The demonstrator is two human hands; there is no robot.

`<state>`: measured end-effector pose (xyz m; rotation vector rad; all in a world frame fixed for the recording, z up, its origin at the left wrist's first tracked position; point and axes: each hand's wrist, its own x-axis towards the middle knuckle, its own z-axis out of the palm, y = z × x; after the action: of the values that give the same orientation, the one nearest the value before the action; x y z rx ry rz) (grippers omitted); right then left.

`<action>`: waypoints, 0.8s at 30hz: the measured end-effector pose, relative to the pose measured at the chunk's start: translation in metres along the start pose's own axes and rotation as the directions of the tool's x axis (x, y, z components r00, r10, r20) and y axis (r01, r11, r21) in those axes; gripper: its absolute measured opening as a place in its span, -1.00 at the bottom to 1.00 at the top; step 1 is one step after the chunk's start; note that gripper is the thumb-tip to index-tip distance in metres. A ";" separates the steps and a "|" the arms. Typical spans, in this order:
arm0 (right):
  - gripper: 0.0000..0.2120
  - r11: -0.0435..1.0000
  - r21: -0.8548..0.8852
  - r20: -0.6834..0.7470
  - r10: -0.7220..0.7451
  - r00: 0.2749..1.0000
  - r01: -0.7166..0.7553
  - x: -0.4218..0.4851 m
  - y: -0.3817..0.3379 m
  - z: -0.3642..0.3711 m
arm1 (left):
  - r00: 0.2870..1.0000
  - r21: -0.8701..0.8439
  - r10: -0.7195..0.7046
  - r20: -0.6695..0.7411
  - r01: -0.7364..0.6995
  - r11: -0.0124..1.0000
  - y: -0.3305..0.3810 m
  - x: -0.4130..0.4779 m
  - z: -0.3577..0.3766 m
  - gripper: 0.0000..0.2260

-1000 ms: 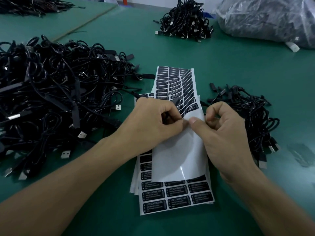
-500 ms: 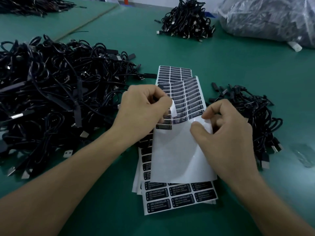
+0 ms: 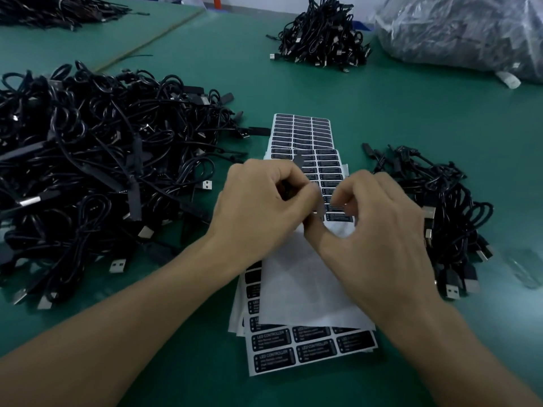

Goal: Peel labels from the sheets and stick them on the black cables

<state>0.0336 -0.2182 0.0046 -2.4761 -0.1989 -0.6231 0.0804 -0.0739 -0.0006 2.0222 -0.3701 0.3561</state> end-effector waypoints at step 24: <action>-0.92 1.000 0.019 -0.087 -0.010 0.996 0.012 0.004 0.013 0.004 | 0.997 -0.016 -0.080 -0.005 0.080 0.997 0.007 -0.003 0.003 -0.79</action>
<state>0.0422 -0.2266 -0.0024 -2.4254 -0.1839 -0.7286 0.0749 -0.0793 0.0029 2.0135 -0.2867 0.3086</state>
